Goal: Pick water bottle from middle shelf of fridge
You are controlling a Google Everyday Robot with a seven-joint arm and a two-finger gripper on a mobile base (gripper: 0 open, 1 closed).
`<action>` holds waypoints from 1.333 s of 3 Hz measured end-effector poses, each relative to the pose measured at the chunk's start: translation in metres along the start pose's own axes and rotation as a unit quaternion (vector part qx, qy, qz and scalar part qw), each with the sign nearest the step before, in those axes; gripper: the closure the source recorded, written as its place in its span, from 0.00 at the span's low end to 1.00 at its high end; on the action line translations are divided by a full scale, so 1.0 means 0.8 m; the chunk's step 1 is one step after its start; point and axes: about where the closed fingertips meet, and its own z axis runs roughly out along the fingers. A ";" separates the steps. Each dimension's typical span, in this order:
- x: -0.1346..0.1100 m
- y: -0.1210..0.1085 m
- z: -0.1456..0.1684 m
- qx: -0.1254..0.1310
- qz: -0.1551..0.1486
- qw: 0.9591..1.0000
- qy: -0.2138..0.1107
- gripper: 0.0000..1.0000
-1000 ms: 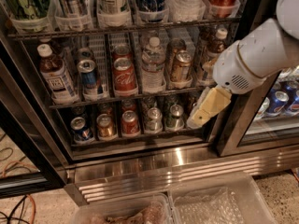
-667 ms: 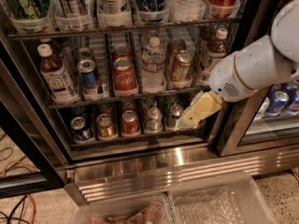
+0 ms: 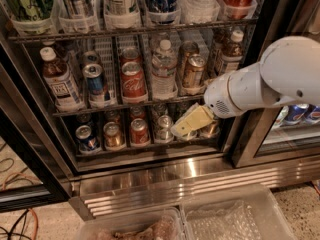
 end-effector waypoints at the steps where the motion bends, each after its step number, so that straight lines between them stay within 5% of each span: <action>1: -0.026 -0.003 0.033 0.002 -0.009 1.000 -0.020 0.00; 2: -0.028 -0.003 0.035 0.003 -0.010 1.000 -0.022 0.00; 4: -0.037 -0.009 0.057 0.010 0.045 0.996 -0.071 0.00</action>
Offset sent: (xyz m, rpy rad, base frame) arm 0.0183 0.0237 -0.0040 0.0217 -0.0308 0.0126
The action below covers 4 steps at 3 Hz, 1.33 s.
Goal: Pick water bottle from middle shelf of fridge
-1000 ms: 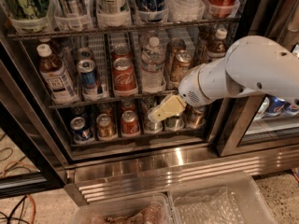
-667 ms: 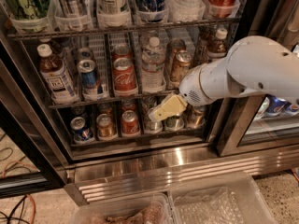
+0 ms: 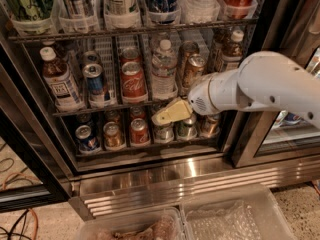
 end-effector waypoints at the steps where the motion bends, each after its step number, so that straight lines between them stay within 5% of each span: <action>1: -0.004 -0.010 0.025 0.024 0.035 0.999 -0.032 0.00; 4: -0.027 -0.023 0.057 0.093 0.061 0.990 -0.091 0.00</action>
Offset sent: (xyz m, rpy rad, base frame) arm 0.0528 0.0356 -0.0151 0.1310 -0.1265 -0.1600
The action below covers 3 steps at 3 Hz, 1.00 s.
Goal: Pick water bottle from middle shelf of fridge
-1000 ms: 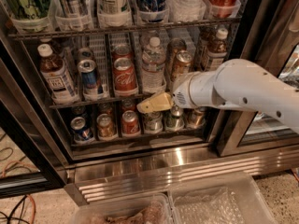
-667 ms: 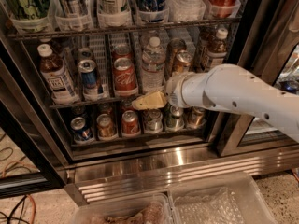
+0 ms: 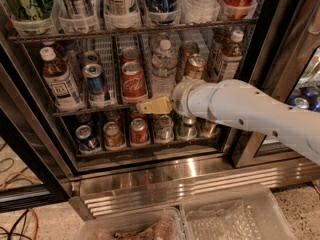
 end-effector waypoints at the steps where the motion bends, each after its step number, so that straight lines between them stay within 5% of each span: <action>1: 0.003 -0.001 -0.003 0.029 0.027 0.999 -0.014 0.00; 2: 0.005 0.002 -0.004 0.049 0.038 0.998 -0.026 0.00; 3: 0.005 0.009 0.001 0.056 0.037 0.997 -0.033 0.17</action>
Offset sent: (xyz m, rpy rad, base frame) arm -0.0067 0.0029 -0.0085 0.0797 -0.0466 -0.1818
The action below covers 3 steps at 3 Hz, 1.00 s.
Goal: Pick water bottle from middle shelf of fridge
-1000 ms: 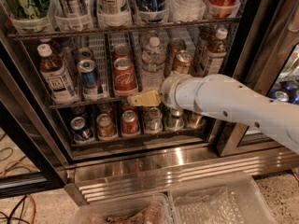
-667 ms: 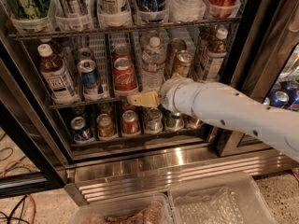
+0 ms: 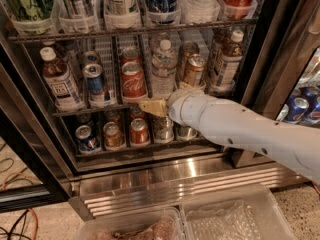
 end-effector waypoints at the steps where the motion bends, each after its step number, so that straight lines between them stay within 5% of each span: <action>1: -0.001 0.005 0.003 0.005 -0.005 1.000 -0.004 0.22; 3: -0.013 -0.005 0.004 0.028 -0.020 0.999 -0.017 0.24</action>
Offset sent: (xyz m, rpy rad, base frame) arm 0.0079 0.0160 0.0050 -0.0488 -0.0579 -0.0144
